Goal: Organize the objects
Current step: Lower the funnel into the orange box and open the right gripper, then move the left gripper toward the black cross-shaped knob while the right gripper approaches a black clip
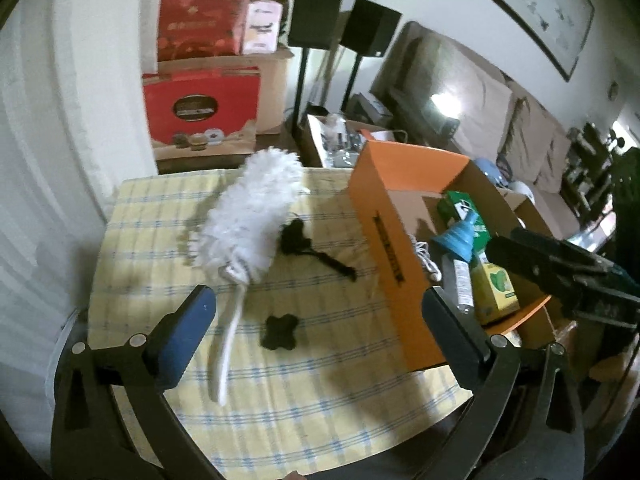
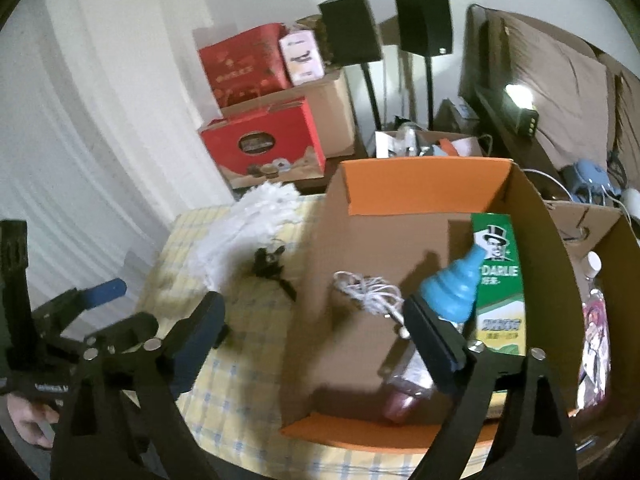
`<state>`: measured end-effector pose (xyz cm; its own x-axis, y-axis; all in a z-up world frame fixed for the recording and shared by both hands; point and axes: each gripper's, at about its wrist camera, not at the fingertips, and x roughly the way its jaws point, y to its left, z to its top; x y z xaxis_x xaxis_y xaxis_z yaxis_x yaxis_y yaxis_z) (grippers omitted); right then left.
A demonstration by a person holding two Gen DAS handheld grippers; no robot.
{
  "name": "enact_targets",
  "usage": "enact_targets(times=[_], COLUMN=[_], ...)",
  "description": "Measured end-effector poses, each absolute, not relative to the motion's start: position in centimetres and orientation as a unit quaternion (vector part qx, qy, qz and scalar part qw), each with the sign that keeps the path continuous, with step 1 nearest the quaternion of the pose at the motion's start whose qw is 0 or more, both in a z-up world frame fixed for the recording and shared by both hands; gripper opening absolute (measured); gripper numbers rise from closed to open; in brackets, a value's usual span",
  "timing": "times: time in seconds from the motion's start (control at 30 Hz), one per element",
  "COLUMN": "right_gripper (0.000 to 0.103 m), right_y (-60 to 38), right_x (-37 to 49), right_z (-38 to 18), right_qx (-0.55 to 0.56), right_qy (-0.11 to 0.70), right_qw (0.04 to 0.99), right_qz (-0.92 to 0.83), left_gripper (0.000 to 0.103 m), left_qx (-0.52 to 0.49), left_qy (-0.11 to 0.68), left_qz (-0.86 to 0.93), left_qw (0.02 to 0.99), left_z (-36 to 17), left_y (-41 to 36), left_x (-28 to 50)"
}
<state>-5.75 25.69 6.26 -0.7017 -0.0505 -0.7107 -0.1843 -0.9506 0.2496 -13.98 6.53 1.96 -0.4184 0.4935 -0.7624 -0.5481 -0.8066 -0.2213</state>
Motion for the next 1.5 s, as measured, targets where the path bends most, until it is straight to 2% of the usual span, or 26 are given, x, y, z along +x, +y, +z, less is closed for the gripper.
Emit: enact_targets(times=[0.07,0.3,0.83,0.93,1.03,1.1,1.17,1.37,1.5], right_gripper=[0.103,0.103,0.102,0.097,0.085,0.073,0.068,0.067,0.066], right_y=[24.9,22.3,18.7,18.4,18.3,18.0,17.8,17.7,17.8], right_x=[-5.9,-6.2,-7.8,-8.8,-10.2,-11.0,-11.9,-13.8,-15.0], right_z=[6.2,5.8,6.0,5.7,5.4,4.9,4.4,2.9,2.1], right_qx=[-0.385,-0.389,-0.383,-0.388,-0.396,-0.405,-0.414,-0.433,-0.443], right_qy=[0.145,0.133,0.141,0.143,0.151,0.146,0.138,0.134,0.131], right_qw=[0.033,0.015,-0.032,-0.039,-0.050,-0.051,-0.050,-0.044,-0.040], right_qz=[0.911,0.911,0.912,0.910,0.904,0.901,0.898,0.890,0.886], left_gripper=[0.103,0.103,0.103,0.102,0.101,0.098,0.096,0.091,0.077], left_qx=[-0.440,-0.445,-0.485,-0.482,-0.478,-0.478,-0.480,-0.487,-0.497], left_qy=[0.030,0.035,0.018,0.021,0.029,0.031,0.033,0.032,0.036], left_qz=[0.845,0.846,0.824,0.822,0.822,0.822,0.820,0.812,0.803], left_qw=[0.304,0.292,0.293,0.303,0.307,0.309,0.311,0.321,0.326], left_z=[2.0,1.0,-5.4,-5.9,-6.4,-6.8,-7.3,-8.1,-8.8], left_y=[5.7,3.5,2.4,3.1,3.8,4.3,4.8,5.9,6.6], left_x=[-14.0,-14.0,-13.7,-13.7,-13.8,-14.1,-14.5,-15.7,-16.4])
